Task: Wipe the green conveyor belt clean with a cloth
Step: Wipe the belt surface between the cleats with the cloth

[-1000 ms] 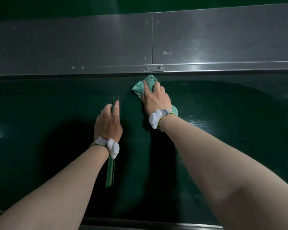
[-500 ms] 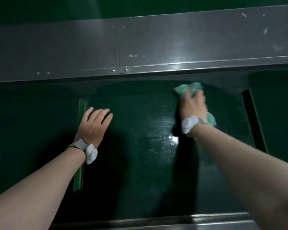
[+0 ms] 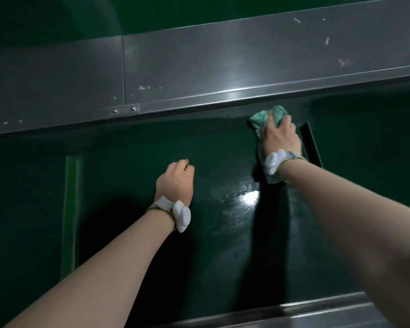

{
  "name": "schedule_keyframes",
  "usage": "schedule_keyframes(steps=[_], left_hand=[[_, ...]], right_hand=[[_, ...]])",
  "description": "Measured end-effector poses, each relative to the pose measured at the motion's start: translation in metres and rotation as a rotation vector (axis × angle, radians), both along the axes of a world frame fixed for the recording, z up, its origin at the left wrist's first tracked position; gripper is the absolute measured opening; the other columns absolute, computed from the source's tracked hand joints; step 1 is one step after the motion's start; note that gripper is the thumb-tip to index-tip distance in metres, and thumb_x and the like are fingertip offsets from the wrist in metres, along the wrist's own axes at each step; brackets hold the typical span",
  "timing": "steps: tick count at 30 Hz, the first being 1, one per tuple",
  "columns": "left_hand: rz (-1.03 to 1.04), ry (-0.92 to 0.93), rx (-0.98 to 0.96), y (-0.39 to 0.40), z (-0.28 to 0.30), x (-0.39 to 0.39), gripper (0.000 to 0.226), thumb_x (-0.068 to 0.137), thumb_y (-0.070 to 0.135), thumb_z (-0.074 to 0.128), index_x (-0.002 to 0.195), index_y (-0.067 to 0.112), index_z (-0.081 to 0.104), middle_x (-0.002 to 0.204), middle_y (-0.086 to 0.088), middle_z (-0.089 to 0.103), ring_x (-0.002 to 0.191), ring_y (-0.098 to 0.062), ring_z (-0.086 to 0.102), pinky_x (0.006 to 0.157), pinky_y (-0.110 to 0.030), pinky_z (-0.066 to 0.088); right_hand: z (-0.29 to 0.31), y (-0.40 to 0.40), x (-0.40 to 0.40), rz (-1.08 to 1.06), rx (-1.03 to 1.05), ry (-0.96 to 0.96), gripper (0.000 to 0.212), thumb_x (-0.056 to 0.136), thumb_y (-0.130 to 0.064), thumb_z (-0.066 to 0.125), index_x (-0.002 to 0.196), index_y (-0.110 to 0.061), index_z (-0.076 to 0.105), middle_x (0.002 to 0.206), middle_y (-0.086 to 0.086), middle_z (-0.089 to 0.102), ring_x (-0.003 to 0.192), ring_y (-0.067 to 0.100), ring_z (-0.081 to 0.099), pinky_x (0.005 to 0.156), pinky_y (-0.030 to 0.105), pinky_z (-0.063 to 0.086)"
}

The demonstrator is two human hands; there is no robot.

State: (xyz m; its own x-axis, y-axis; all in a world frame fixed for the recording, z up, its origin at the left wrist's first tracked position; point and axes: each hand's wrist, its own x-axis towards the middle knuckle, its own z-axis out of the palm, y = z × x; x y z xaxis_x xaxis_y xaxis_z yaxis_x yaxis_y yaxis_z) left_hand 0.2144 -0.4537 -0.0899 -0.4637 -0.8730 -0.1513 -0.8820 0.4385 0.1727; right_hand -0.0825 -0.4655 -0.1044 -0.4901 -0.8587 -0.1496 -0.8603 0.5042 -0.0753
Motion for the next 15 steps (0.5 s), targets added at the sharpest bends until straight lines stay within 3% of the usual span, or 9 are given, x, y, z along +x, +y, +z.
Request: schedule_keyframes(steps=[3,5,9,12,15], left_hand=[[-0.026,-0.064,-0.020,-0.003,-0.005,-0.001,0.034,0.060,-0.013,0.076,0.086,0.008,0.076,0.106,-0.008,0.075,0.091,-0.030,0.073,0.043,-0.029,0.048],[-0.025,-0.109,0.035,-0.007,0.003,-0.008,0.025,0.065,-0.011,0.071,0.079,0.009,0.072,0.099,-0.006,0.070,0.083,-0.030,0.068,0.042,-0.028,0.042],[-0.030,-0.296,0.075,-0.019,0.014,-0.026,0.018,0.095,0.006,0.048,0.093,0.015,0.064,0.111,-0.003,0.056,0.095,-0.027,0.059,0.060,-0.035,0.041],[-0.032,-0.359,0.079,-0.029,0.020,-0.033,0.017,0.100,0.016,0.049,0.097,0.017,0.066,0.113,-0.005,0.055,0.103,-0.029,0.061,0.065,-0.037,0.038],[0.007,-0.371,0.077,-0.026,0.022,-0.036,0.021,0.101,0.017,0.047,0.100,0.016,0.068,0.114,-0.005,0.055,0.104,-0.028,0.061,0.065,-0.036,0.037]], right_hand=[[0.000,-0.004,-0.007,-0.066,0.011,-0.009,0.064,0.100,-0.012,0.039,0.161,-0.017,0.018,0.144,0.025,0.031,0.121,0.043,0.044,0.089,0.045,0.048],[-0.003,-0.010,0.011,-0.109,-0.010,-0.034,0.064,0.101,-0.009,0.040,0.161,-0.014,0.019,0.150,0.026,0.028,0.126,0.044,0.044,0.094,0.046,0.048],[-0.015,-0.030,0.084,0.171,-0.033,-0.174,0.058,0.104,-0.018,0.044,0.159,-0.015,0.026,0.147,0.024,0.033,0.128,0.042,0.045,0.094,0.045,0.050],[-0.015,-0.045,0.140,0.400,0.003,-0.237,0.058,0.105,-0.024,0.043,0.159,-0.015,0.024,0.141,0.019,0.036,0.120,0.040,0.048,0.084,0.045,0.053],[-0.012,-0.047,0.145,0.491,0.012,-0.185,0.060,0.105,-0.028,0.041,0.160,-0.014,0.021,0.136,0.018,0.038,0.113,0.038,0.050,0.076,0.044,0.051]])
